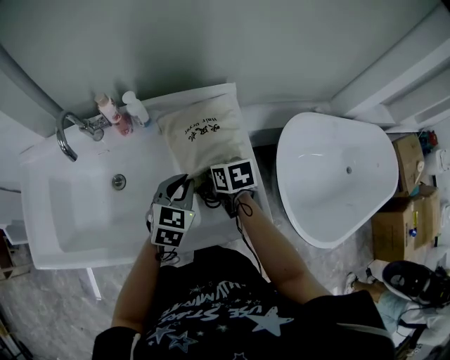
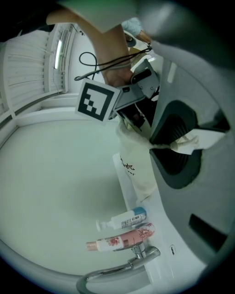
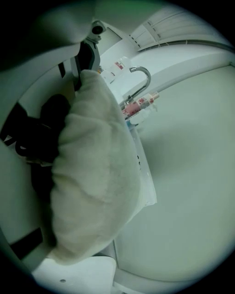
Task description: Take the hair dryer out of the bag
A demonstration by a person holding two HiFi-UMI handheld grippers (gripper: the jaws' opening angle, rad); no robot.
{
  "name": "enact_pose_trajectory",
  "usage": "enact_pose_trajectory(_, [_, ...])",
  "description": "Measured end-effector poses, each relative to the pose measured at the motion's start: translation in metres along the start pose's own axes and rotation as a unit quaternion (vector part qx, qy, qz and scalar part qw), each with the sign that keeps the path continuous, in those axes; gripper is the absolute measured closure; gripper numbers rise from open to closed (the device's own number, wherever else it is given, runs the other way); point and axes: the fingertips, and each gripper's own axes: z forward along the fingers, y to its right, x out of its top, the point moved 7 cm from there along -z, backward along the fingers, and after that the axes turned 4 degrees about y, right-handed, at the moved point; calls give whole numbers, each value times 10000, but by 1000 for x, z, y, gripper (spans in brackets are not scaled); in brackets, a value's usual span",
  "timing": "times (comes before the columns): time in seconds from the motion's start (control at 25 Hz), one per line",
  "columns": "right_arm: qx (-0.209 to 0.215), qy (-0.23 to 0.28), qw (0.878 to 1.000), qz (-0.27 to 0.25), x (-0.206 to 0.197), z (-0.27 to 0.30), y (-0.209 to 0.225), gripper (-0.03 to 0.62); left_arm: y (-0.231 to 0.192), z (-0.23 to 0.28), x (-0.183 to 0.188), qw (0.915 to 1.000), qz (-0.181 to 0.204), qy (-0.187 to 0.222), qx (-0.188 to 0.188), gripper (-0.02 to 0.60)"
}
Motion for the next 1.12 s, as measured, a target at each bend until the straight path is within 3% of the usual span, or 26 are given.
enact_pose_trajectory(0.4, [706,325,9966,291,-28,-54,-14,407,3,-10,8,9998,31,108,145,534])
enact_pose_trajectory(0.64, [798,341,9961,145,-50,-80,-29,408,1,-12,9,9999,62,75,30,534])
enact_pose_trajectory(0.88, [910,509,9920,713,-84,-109,-41,413,0,-13,10,9996,166,31,-243,534])
enact_pose_trajectory(1.12, [972,1085,9816,1232,-101,-137,-61,413,-4,-12,1,9984,294,-17,-485,531])
